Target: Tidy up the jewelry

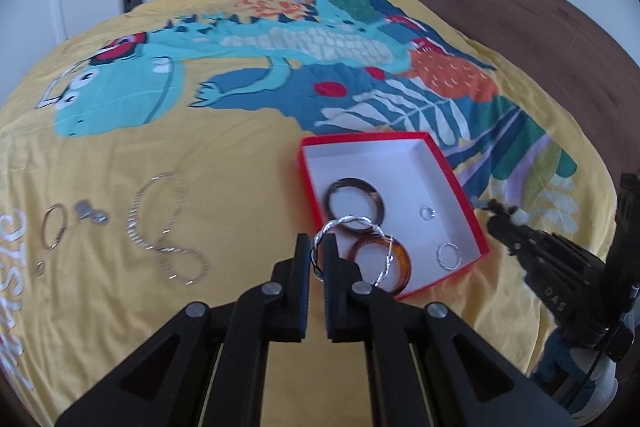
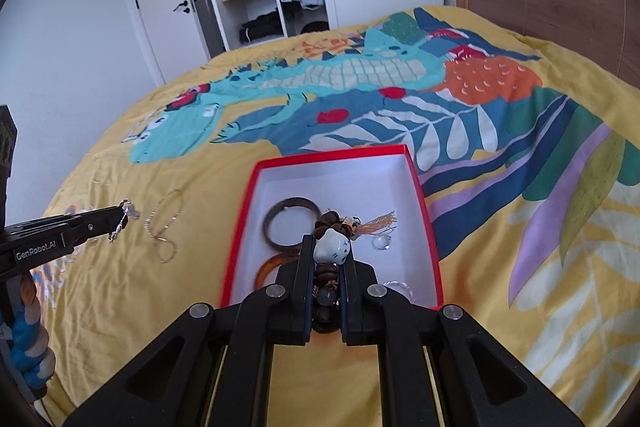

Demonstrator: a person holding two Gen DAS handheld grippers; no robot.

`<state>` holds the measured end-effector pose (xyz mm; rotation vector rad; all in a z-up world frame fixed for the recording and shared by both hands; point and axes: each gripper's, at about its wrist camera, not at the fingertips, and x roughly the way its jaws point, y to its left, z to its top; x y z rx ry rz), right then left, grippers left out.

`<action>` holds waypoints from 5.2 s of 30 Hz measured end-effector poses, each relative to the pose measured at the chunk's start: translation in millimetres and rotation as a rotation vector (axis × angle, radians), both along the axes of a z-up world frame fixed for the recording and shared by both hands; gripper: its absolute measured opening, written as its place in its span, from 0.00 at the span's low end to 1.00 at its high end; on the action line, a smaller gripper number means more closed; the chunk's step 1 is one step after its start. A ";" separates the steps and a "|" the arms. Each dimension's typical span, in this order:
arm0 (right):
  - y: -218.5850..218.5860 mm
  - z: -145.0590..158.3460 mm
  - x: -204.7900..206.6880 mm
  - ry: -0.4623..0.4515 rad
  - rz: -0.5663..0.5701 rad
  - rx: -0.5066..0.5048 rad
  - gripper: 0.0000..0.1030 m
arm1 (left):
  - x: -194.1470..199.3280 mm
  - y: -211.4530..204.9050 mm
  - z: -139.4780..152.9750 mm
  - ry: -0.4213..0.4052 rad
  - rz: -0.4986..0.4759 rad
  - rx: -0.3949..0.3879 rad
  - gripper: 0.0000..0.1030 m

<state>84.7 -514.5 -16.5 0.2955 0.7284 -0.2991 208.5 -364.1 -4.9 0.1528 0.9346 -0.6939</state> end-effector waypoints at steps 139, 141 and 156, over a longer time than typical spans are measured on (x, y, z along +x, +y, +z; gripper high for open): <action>253.5 55.2 -51.3 -0.028 0.235 0.021 0.50 | -113.7 300.7 61.0 -0.242 0.427 0.072 0.31; 253.9 53.1 -49.4 -0.023 0.236 0.024 0.50 | -110.0 310.5 55.5 -0.224 0.440 0.082 0.31; 259.5 18.8 -9.4 0.046 0.278 0.062 0.50 | -62.3 377.6 12.4 -0.112 0.545 0.061 0.31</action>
